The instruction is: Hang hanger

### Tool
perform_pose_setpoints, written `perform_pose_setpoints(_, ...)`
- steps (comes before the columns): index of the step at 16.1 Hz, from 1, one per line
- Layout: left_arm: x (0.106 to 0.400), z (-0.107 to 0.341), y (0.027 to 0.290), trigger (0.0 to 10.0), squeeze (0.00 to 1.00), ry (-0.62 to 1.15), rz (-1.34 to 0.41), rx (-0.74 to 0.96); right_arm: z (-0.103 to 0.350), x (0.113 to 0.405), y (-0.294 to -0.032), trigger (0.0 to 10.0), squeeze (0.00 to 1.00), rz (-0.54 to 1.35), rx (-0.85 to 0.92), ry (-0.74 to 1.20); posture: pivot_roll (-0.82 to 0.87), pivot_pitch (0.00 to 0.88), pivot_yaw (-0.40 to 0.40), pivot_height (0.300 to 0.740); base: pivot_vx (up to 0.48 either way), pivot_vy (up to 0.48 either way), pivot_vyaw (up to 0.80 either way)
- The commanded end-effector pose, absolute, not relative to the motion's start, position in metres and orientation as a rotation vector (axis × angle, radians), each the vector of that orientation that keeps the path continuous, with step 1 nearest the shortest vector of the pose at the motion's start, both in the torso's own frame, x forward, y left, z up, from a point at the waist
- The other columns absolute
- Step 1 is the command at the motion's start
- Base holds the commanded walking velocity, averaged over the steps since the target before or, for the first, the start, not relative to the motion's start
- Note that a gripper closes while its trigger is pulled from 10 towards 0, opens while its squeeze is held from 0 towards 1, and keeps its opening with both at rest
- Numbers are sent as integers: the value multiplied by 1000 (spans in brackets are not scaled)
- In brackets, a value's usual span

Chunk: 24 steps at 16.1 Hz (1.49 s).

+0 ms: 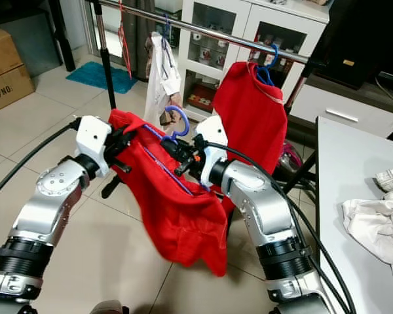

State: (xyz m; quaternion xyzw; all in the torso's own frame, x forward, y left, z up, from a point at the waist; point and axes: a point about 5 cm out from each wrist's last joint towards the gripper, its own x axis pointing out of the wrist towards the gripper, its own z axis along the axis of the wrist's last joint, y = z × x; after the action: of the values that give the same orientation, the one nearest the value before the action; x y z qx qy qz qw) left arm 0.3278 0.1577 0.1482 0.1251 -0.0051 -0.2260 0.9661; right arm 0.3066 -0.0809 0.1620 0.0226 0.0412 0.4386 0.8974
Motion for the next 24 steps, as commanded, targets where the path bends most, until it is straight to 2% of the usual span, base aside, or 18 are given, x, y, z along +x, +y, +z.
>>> perform_pose_setpoints(1,330,151,159,0,0,-17,-460,251,169,306,-88,10000,0,900,43,45,80,0,-106,740,0,0,0)
perform_pose_setpoints(8,335,151,177,0,0,9,-411,251,167,300,-92,10000,0,907,-10,59,52,0,-90,740,0,0,0)
perform_pose_setpoints(10,336,160,178,0,0,-7,-430,263,157,300,-97,10000,0,878,-73,122,62,0,-96,740,0,0,0)
perform_pose_setpoints(13,330,186,174,0,0,-57,-558,251,131,298,-106,10000,0,864,-228,280,63,0,-95,740,0,0,0)
perform_pose_setpoints(17,335,208,189,0,0,-95,-517,260,120,291,-112,10000,0,874,-283,360,62,0,-96,740,0,0,0)
perform_pose_setpoints(21,340,223,229,0,0,-86,-330,329,115,287,-129,10000,0,837,-261,406,60,0,-95,740,0,0,0)
perform_pose_setpoints(24,345,226,271,0,0,-82,-100,335,139,281,-139,10000,0,863,-64,242,66,0,-98,740,0,0,0)
